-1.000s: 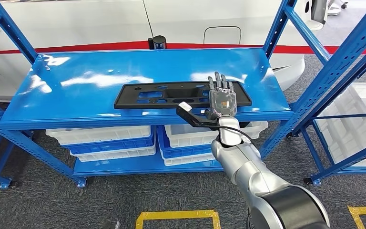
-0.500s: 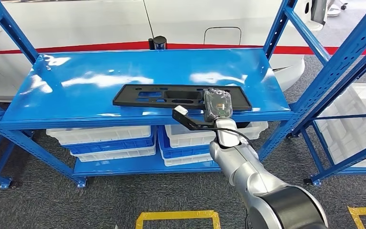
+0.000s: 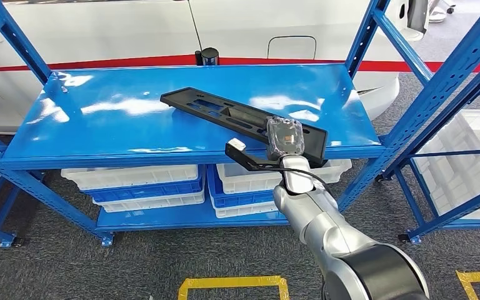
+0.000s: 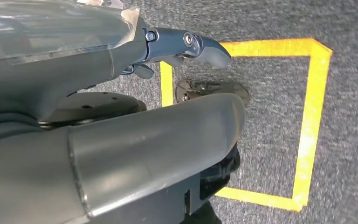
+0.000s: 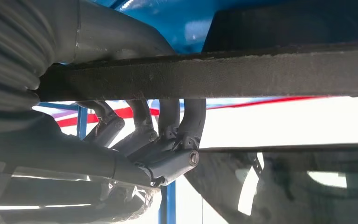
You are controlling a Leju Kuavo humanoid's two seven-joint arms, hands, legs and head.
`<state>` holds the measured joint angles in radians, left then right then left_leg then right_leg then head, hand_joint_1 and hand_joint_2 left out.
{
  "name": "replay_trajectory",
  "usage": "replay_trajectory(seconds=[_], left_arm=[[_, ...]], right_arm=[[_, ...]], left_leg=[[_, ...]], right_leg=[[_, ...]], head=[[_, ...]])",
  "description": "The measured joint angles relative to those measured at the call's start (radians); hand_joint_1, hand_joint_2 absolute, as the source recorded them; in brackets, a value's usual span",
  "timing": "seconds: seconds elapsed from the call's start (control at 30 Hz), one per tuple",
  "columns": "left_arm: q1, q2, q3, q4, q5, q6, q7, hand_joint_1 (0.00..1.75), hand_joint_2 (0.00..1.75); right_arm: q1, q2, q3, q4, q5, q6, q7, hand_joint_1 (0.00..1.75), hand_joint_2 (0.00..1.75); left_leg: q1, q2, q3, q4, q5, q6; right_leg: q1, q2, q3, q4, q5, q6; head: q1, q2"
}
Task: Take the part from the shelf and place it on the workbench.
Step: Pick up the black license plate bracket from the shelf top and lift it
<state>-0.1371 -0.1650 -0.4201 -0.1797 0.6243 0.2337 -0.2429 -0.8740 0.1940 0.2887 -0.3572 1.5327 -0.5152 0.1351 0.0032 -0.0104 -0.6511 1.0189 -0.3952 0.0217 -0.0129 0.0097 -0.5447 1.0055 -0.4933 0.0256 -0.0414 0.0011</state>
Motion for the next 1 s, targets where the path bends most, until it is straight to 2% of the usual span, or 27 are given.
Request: replay_trajectory(seconds=[0.37, 0.57, 1.0], left_arm=[[0.015, 0.000, 0.013, 0.000, 0.014, 0.031, 0.007, 0.00, 0.00], [0.017, 0.001, 0.014, 0.000, 0.014, 0.035, 0.007, 0.00, 0.00], [0.009, 0.009, 0.010, 0.000, -0.010, 0.039, 0.009, 0.00, 0.00]], right_arm=[[0.021, -0.001, -0.011, -0.058, 0.001, -0.095, -0.055, 1.75, 1.75], [0.033, -0.001, -0.011, -0.132, 0.001, -0.101, -0.074, 1.75, 1.75], [0.110, -0.023, 0.056, -0.457, 0.001, -0.065, -0.117, 1.75, 1.75]], left_leg=[[0.000, 0.000, 0.000, 0.000, 0.000, 0.000], [0.000, 0.000, 0.000, 0.000, 0.000, 0.000], [-0.001, 0.001, -0.001, 0.001, -0.001, 0.001]], right_leg=[[0.000, 0.000, 0.000, 0.000, 0.000, 0.000], [0.000, 0.000, -0.001, 0.000, 0.000, 0.000], [-0.001, 0.000, -0.001, -0.001, 0.000, 0.000]], head=[[0.000, 0.000], [0.000, 0.000], [0.000, 0.000]])
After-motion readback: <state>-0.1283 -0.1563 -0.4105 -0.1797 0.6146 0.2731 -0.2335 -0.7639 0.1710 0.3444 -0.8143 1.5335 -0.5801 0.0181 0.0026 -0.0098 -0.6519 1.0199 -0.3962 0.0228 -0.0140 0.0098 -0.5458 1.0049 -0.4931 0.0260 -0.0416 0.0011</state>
